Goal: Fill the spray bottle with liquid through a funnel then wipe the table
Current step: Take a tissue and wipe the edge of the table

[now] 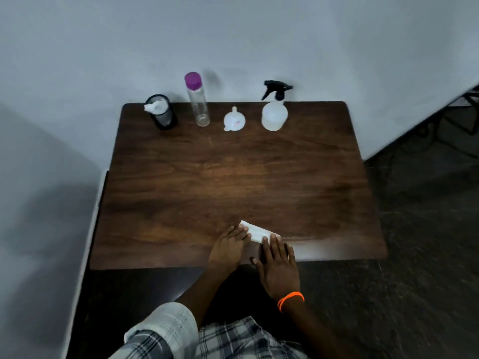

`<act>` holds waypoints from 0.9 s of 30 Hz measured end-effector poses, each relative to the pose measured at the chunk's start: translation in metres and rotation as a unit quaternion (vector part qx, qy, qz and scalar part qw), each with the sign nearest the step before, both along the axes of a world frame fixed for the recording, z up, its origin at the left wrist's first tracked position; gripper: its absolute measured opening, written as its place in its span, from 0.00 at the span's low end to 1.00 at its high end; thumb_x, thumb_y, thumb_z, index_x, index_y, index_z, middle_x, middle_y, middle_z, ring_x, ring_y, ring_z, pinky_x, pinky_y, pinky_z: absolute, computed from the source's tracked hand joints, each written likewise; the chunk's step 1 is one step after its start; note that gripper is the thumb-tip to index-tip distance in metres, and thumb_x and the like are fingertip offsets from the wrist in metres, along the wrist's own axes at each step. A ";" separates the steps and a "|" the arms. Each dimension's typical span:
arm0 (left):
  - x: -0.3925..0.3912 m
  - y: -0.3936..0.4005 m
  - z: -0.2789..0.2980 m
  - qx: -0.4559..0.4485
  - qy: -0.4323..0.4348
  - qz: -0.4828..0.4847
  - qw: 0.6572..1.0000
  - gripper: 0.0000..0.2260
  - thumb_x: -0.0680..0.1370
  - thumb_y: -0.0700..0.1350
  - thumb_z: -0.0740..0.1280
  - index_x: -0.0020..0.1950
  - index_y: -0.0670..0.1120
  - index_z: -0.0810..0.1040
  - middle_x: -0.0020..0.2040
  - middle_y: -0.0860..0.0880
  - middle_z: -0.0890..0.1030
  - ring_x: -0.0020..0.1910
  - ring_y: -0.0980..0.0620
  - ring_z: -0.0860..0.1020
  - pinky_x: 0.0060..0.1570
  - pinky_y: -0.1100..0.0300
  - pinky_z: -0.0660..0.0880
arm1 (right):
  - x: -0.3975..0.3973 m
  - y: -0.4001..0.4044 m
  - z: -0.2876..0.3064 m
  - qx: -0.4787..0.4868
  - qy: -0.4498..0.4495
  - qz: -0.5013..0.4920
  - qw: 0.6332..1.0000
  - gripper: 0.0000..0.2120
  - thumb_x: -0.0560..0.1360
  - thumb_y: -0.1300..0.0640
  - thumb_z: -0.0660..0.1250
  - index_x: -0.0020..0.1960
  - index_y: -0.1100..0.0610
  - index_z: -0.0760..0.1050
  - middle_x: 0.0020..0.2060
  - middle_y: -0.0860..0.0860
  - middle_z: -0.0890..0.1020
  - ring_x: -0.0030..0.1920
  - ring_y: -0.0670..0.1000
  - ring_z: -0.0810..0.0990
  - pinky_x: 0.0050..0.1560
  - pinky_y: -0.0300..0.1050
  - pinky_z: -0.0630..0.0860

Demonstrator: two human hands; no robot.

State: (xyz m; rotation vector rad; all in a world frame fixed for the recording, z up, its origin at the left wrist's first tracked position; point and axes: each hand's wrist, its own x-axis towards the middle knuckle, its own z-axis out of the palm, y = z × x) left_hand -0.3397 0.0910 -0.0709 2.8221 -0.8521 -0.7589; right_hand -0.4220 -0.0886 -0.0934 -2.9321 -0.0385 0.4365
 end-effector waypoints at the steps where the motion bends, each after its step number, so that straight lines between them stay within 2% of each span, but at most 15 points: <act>1: -0.002 0.014 0.000 0.007 0.013 0.006 1.000 0.26 0.76 0.51 0.55 0.72 0.47 0.76 0.74 0.47 0.73 0.75 0.50 0.69 0.76 0.55 0.56 | 0.002 0.011 0.001 0.002 0.000 0.012 1.000 0.33 0.82 0.38 0.55 0.80 0.56 0.63 0.79 0.58 0.65 0.80 0.56 0.60 0.78 0.58 0.52; 3: -0.006 0.041 -0.003 0.009 0.041 0.012 0.999 0.26 0.73 0.55 0.56 0.65 0.49 0.82 0.68 0.49 0.80 0.70 0.51 0.76 0.74 0.56 0.59 | 0.004 0.034 0.002 0.003 0.004 0.038 0.999 0.33 0.82 0.38 0.56 0.80 0.57 0.64 0.78 0.59 0.66 0.80 0.56 0.61 0.78 0.59 0.53; 5: -0.011 0.065 -0.009 -0.001 0.043 0.034 0.998 0.25 0.72 0.54 0.56 0.61 0.50 0.84 0.65 0.50 0.82 0.66 0.52 0.78 0.71 0.56 0.60 | 0.007 0.055 0.001 0.002 0.012 0.059 0.998 0.33 0.82 0.38 0.54 0.80 0.57 0.64 0.78 0.59 0.66 0.80 0.56 0.60 0.78 0.59 0.52; 7: -0.014 0.090 -0.005 -0.018 0.035 0.057 0.998 0.25 0.71 0.53 0.55 0.60 0.49 0.85 0.63 0.50 0.83 0.65 0.52 0.80 0.69 0.55 0.61 | 0.012 0.076 0.000 0.003 0.023 0.081 0.996 0.33 0.83 0.38 0.53 0.80 0.57 0.63 0.79 0.59 0.65 0.81 0.57 0.60 0.78 0.59 0.51; 11: -0.019 0.133 0.001 -0.019 0.045 0.104 0.993 0.29 0.68 0.58 0.54 0.59 0.48 0.85 0.63 0.49 0.83 0.64 0.52 0.80 0.66 0.53 0.63 | 0.020 0.115 0.000 0.010 0.025 0.117 0.993 0.33 0.82 0.38 0.53 0.80 0.57 0.64 0.79 0.59 0.65 0.80 0.57 0.61 0.78 0.59 0.51; 15: -0.023 0.173 0.001 -0.010 0.041 0.137 0.990 0.25 0.68 0.54 0.62 0.61 0.49 0.84 0.65 0.49 0.82 0.67 0.52 0.78 0.70 0.53 0.59 | 0.031 0.149 -0.001 0.019 0.020 0.158 0.987 0.33 0.82 0.38 0.55 0.80 0.57 0.63 0.79 0.59 0.64 0.80 0.56 0.60 0.78 0.58 0.50; 21: -0.029 0.231 -0.019 -0.021 0.011 0.197 0.980 0.21 0.74 0.47 0.57 0.60 0.48 0.85 0.63 0.49 0.83 0.66 0.50 0.79 0.72 0.54 0.56 | 0.051 0.201 -0.003 0.021 0.030 0.217 0.975 0.33 0.82 0.38 0.54 0.79 0.57 0.65 0.78 0.58 0.66 0.80 0.56 0.60 0.78 0.58 0.50; 24: -0.032 0.255 -0.017 -0.022 0.000 0.235 0.972 0.22 0.74 0.46 0.56 0.61 0.48 0.84 0.63 0.48 0.83 0.66 0.50 0.79 0.71 0.53 0.59 | 0.063 0.228 -0.004 0.018 0.031 0.246 0.969 0.33 0.82 0.37 0.54 0.79 0.57 0.66 0.77 0.58 0.68 0.80 0.56 0.62 0.78 0.58 0.51; 27: -0.033 0.278 -0.014 -0.028 -0.021 0.268 0.963 0.21 0.74 0.46 0.57 0.60 0.47 0.85 0.62 0.47 0.83 0.65 0.49 0.80 0.73 0.55 0.54 | 0.073 0.255 -0.004 0.025 0.031 0.261 0.965 0.33 0.81 0.38 0.54 0.78 0.57 0.68 0.77 0.58 0.69 0.79 0.56 0.64 0.77 0.59 0.52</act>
